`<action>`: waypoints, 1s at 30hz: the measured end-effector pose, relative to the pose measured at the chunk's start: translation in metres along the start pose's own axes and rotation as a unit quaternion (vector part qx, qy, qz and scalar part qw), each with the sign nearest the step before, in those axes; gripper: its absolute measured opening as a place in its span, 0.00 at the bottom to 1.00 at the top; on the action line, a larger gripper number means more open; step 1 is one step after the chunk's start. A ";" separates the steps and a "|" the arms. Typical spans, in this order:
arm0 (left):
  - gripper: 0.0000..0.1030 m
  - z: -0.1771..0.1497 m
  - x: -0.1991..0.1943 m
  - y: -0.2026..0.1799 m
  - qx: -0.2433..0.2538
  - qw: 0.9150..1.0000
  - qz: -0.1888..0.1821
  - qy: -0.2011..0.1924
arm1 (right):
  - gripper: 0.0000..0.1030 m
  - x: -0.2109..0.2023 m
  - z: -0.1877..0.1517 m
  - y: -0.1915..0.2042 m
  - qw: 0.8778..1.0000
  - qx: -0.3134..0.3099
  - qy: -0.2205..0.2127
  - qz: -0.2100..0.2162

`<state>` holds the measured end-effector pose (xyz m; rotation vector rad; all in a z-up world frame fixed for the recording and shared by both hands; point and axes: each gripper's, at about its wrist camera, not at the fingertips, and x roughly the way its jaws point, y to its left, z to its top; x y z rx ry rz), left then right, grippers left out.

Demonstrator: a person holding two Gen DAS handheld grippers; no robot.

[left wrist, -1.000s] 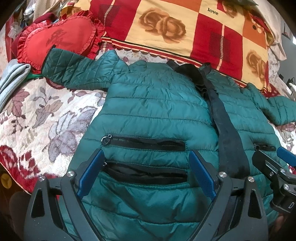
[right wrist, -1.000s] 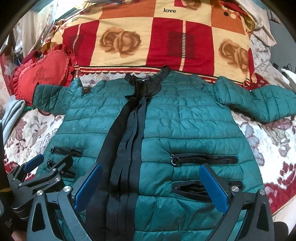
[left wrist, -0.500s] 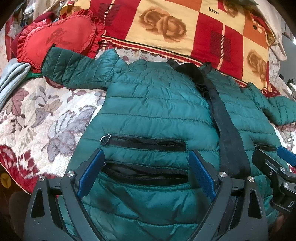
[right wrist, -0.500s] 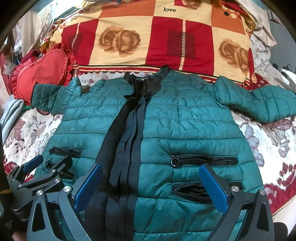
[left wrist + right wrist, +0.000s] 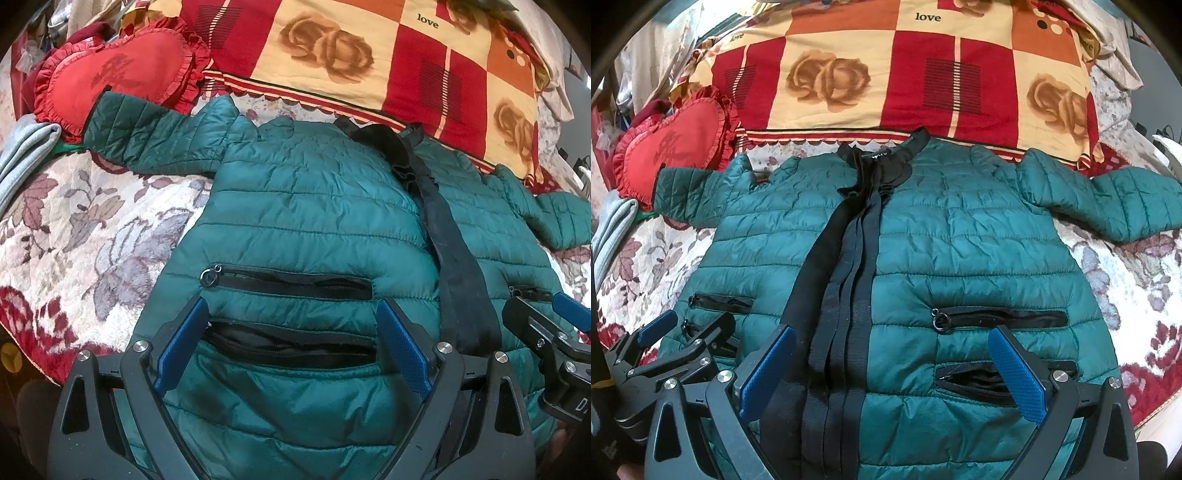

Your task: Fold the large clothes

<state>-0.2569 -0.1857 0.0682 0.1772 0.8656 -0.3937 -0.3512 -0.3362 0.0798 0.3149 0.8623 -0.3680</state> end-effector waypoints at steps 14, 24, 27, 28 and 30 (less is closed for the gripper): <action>0.90 0.002 0.004 0.006 -0.004 1.000 0.006 0.003 | 1.00 0.005 0.002 0.005 1.000 -0.011 0.005 -0.001; 0.90 0.001 0.007 0.007 -0.007 1.000 0.007 0.005 | 1.00 0.009 0.004 0.007 1.000 -0.012 0.008 -0.004; 0.90 0.003 0.007 0.011 -0.010 1.000 0.008 0.002 | 1.00 0.010 0.006 0.007 1.000 -0.015 0.008 -0.006; 0.90 0.005 0.006 0.014 -0.013 1.000 0.009 0.000 | 1.00 0.010 0.007 0.006 1.000 -0.015 0.008 -0.006; 0.90 0.011 0.005 0.022 -0.020 1.000 0.016 -0.005 | 1.00 0.010 0.009 0.005 1.000 -0.013 0.007 -0.004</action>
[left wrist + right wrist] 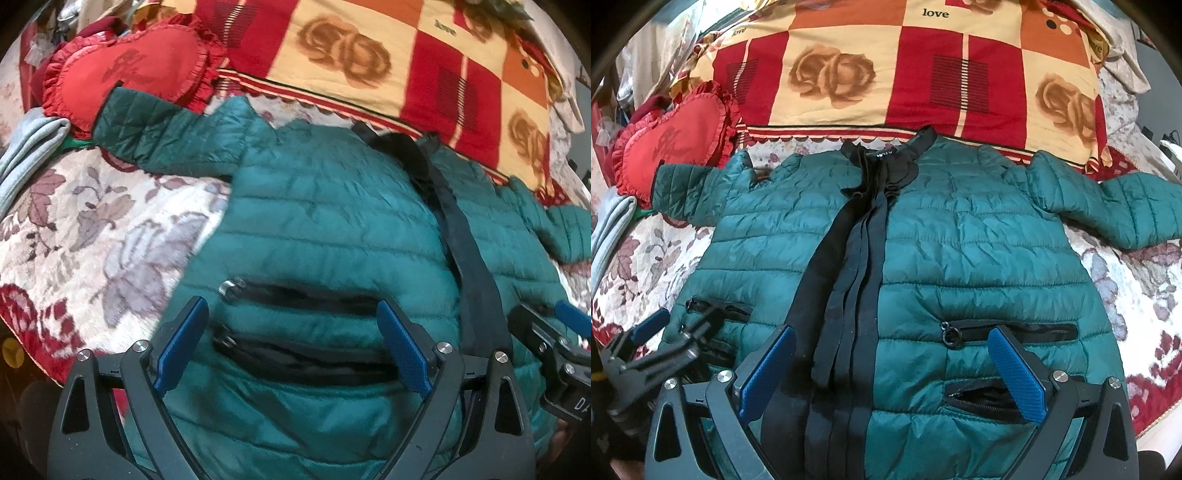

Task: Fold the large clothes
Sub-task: 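Move the left tool to the jacket sleeve cuff and close on it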

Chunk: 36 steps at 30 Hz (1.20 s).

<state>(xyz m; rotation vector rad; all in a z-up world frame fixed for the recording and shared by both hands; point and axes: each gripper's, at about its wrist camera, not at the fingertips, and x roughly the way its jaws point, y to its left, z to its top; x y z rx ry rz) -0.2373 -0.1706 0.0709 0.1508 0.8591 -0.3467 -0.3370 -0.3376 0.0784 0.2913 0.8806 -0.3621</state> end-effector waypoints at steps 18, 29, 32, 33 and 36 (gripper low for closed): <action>0.90 0.082 0.026 0.104 -0.059 0.995 0.073 -0.021 | 1.00 0.015 0.031 0.012 1.000 -0.016 -0.004 0.017; 0.90 0.133 0.083 0.212 -0.135 0.982 0.123 -0.050 | 1.00 0.028 0.038 0.028 0.999 -0.027 0.006 0.038; 0.90 0.143 0.100 0.240 -0.156 0.976 0.137 -0.062 | 1.00 0.034 0.038 0.031 0.998 -0.032 0.018 0.040; 0.90 0.148 0.105 0.248 -0.160 0.975 0.139 -0.066 | 1.00 0.035 0.038 0.031 0.998 -0.034 0.019 0.040; 0.90 0.162 0.115 0.268 -0.165 0.972 0.148 -0.083 | 1.00 0.035 0.039 0.031 0.998 -0.036 0.022 0.040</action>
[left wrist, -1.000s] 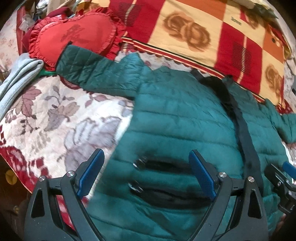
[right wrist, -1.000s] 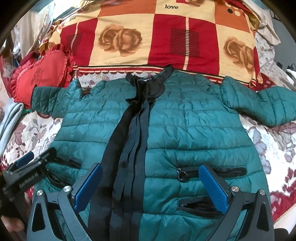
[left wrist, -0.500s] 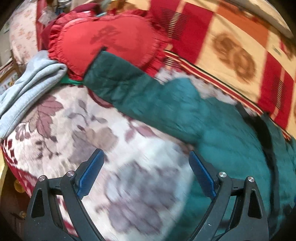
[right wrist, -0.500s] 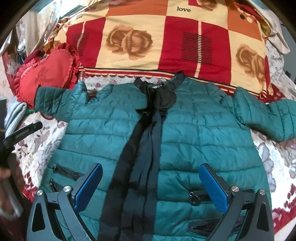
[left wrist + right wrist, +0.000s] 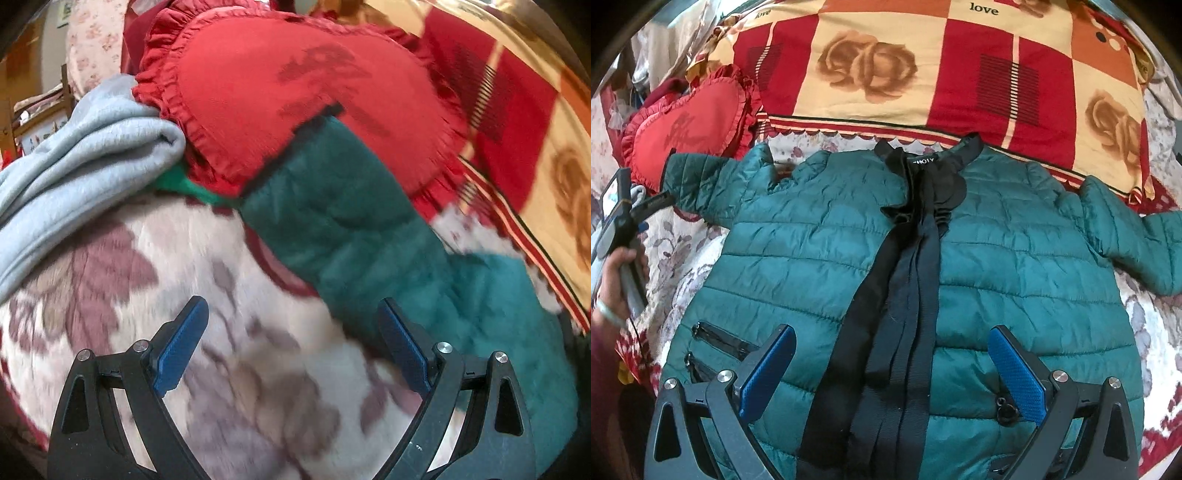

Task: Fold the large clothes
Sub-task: 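Move the left tool to the jacket sleeve cuff and close on it, then lift the sleeve cuff with the left tool and fold it across the jacket body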

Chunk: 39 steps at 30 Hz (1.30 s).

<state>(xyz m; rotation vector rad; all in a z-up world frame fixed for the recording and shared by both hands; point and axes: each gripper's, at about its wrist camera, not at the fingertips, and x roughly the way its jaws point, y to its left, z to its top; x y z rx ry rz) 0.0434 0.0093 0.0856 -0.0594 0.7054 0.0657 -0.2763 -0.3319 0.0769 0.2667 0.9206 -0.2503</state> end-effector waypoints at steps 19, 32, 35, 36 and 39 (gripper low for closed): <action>0.89 0.058 0.084 0.004 0.024 0.999 0.040 -0.026 | 1.00 0.025 0.003 0.003 0.998 0.022 0.043 0.033; 0.16 0.067 0.075 0.012 0.037 0.999 -0.028 0.013 | 1.00 0.027 0.000 0.007 0.998 0.028 0.046 0.045; 0.16 0.064 0.045 0.012 0.049 0.997 -0.055 0.007 | 1.00 0.021 -0.004 0.008 0.997 0.035 0.045 0.057; 0.16 0.059 0.033 0.011 0.051 0.997 -0.062 0.006 | 1.00 0.018 -0.005 0.009 0.996 0.037 0.044 0.061; 0.15 0.051 0.006 0.004 0.054 0.995 -0.088 0.012 | 1.00 0.008 -0.010 0.009 0.996 0.041 0.038 0.066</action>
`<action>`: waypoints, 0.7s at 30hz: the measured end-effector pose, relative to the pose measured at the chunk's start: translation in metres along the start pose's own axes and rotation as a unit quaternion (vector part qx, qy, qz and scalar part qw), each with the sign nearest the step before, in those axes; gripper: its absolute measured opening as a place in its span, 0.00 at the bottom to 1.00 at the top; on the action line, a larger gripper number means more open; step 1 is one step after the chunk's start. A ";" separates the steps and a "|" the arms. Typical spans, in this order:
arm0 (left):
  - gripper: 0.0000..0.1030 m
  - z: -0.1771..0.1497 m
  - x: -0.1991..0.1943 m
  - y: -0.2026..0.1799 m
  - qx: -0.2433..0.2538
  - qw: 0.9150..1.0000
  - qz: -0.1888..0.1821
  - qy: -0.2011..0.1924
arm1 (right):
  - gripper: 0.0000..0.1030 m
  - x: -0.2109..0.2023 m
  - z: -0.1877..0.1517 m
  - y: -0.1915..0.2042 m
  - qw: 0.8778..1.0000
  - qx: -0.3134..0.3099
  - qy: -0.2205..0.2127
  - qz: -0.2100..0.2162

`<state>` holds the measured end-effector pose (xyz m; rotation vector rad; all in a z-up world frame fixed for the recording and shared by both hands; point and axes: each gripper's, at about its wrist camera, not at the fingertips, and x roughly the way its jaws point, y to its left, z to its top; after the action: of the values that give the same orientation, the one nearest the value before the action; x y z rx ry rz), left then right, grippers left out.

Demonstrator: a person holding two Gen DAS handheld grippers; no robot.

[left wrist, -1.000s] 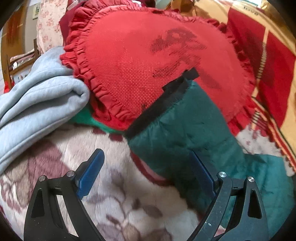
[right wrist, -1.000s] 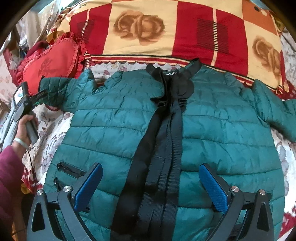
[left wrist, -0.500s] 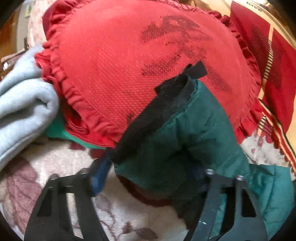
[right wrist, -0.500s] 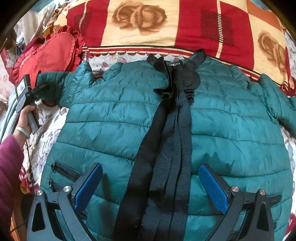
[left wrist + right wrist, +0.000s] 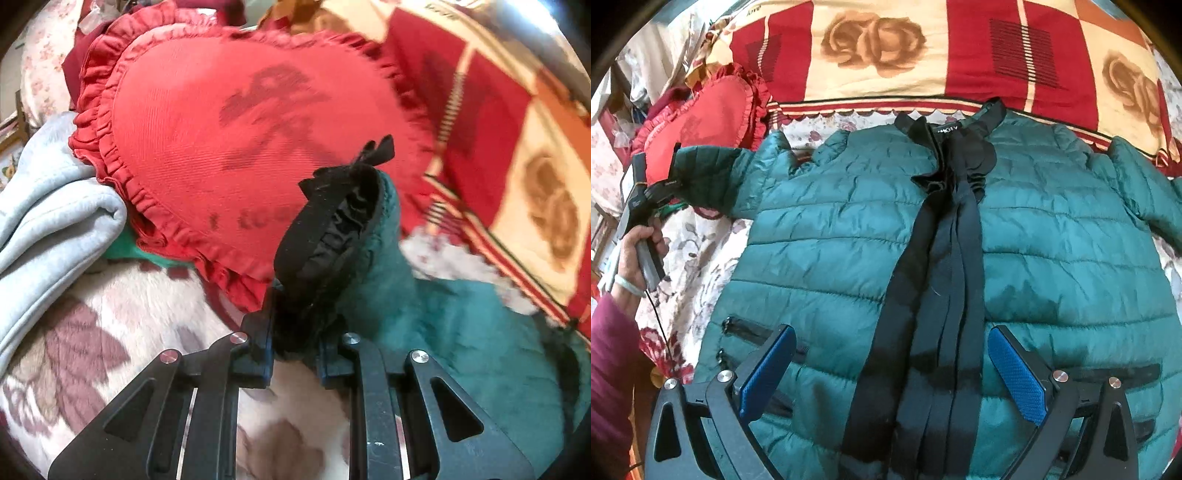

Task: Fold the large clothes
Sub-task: 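Lift the sleeve cuff with the left tool and fold it across the jacket body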

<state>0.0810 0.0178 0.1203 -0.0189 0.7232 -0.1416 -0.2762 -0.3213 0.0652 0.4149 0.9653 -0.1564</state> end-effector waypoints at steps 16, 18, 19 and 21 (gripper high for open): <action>0.15 -0.037 -0.100 -0.111 0.059 0.994 -0.091 0.025 | 1.00 -0.026 -0.007 -0.064 0.995 0.028 -0.023 -0.089; 0.15 -0.040 -0.106 -0.123 0.064 0.992 -0.101 0.032 | 1.00 -0.023 -0.008 -0.074 0.994 0.034 -0.019 -0.101; 0.15 -0.042 -0.109 -0.130 0.069 0.991 -0.106 0.035 | 1.00 -0.022 -0.009 -0.080 0.994 0.037 -0.017 -0.105; 0.15 -0.045 -0.116 -0.145 0.078 0.989 -0.116 0.040 | 1.00 -0.023 -0.011 -0.087 0.993 0.042 -0.018 -0.108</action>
<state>-0.0519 -0.1086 0.1724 0.0525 0.7866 -0.4231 -0.3245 -0.3972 0.0548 0.3828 0.9686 -0.4011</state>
